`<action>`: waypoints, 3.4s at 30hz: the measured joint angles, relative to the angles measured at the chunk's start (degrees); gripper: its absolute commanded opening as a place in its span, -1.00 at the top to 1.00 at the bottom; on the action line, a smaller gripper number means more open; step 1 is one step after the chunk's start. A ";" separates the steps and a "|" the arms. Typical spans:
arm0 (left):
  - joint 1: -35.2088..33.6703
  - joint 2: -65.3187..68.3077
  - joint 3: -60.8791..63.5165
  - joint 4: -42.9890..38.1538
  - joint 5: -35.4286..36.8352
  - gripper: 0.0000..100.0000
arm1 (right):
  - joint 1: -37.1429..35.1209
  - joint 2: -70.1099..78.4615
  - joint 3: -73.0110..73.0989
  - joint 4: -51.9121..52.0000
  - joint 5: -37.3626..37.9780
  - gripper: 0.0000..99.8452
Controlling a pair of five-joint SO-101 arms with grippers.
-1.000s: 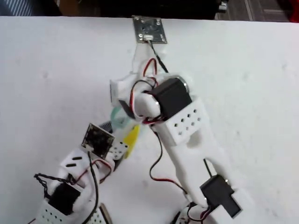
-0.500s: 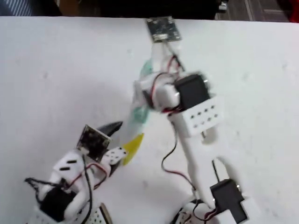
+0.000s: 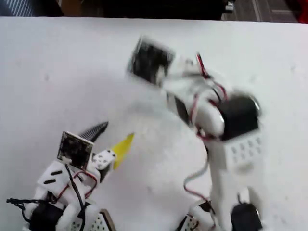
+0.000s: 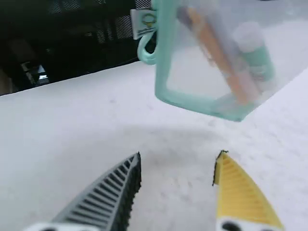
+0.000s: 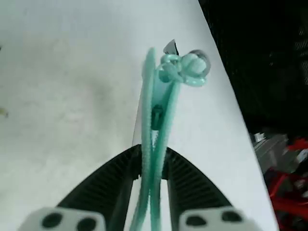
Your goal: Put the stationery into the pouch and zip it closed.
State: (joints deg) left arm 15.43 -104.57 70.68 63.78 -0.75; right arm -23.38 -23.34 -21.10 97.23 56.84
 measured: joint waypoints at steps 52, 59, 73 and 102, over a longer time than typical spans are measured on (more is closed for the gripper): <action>20.66 0.00 8.62 -1.32 -10.90 0.59 | 10.20 -75.34 92.31 -37.89 23.65 0.97; 3.16 0.00 8.62 -6.95 -12.13 0.59 | 10.20 -75.34 87.74 -34.55 19.96 0.97; 10.02 0.00 8.62 -10.55 -19.69 0.43 | -0.09 -75.34 78.42 -28.31 11.52 0.97; 21.89 0.79 14.33 -21.71 -19.78 0.45 | -12.13 -76.40 67.43 -8.18 12.66 0.97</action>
State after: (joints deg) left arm 37.32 -103.78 85.01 42.07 -20.53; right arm -35.52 -99.74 46.33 89.05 69.49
